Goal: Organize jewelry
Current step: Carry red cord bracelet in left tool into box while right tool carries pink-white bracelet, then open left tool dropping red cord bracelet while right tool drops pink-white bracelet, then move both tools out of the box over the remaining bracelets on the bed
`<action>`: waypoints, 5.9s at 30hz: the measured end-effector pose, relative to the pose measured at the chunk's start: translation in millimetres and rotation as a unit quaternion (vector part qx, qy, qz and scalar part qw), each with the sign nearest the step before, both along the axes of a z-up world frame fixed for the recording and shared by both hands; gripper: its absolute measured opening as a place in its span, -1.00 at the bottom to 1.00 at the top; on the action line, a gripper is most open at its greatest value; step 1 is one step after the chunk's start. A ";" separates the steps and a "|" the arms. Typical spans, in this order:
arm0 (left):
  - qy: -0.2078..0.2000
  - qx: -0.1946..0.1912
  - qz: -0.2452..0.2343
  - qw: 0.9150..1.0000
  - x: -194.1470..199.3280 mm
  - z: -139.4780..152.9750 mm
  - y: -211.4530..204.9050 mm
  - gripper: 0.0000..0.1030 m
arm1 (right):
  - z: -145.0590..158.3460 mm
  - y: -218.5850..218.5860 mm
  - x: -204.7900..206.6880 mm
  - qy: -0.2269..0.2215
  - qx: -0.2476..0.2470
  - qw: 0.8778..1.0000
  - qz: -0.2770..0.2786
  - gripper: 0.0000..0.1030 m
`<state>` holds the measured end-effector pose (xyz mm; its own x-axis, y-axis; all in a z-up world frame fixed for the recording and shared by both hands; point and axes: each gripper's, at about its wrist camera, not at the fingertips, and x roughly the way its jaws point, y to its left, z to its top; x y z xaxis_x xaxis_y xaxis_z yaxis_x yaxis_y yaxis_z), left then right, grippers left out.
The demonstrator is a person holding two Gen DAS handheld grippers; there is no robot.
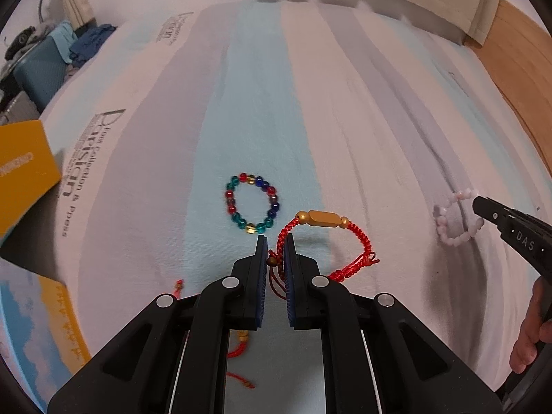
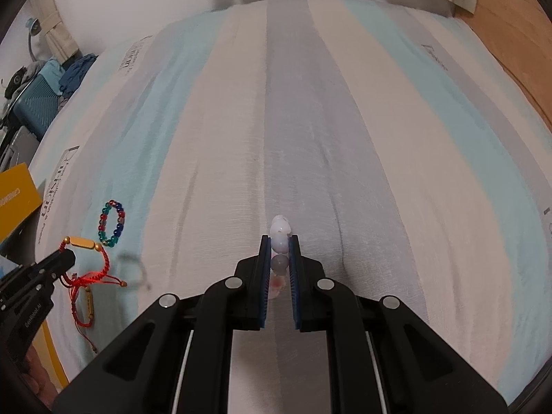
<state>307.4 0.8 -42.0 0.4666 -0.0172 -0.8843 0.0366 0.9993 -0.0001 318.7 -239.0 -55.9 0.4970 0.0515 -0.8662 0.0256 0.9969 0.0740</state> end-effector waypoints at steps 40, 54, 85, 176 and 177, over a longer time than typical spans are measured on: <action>-0.046 0.022 0.063 0.997 -59.8 58.6 88.6 -0.83 | 78.3 147.0 -48.9 -0.074 -0.008 0.987 0.146 -0.81; -0.086 0.009 0.106 0.991 -106.2 103.8 149.8 -0.82 | 114.3 207.8 -74.3 -0.105 0.021 0.976 0.192 -0.81; -0.055 0.026 0.285 0.957 -255.2 105.7 351.9 -0.82 | 115.9 421.2 -193.5 -0.102 0.047 0.913 0.393 -0.82; -0.065 0.015 0.185 0.980 -167.7 107.4 174.6 0.89 | 111.6 219.5 -105.5 -0.081 0.002 0.981 0.176 0.85; -0.064 0.013 0.180 0.982 -163.8 105.8 167.1 0.89 | 110.3 215.6 -102.1 -0.079 0.000 0.982 0.173 0.85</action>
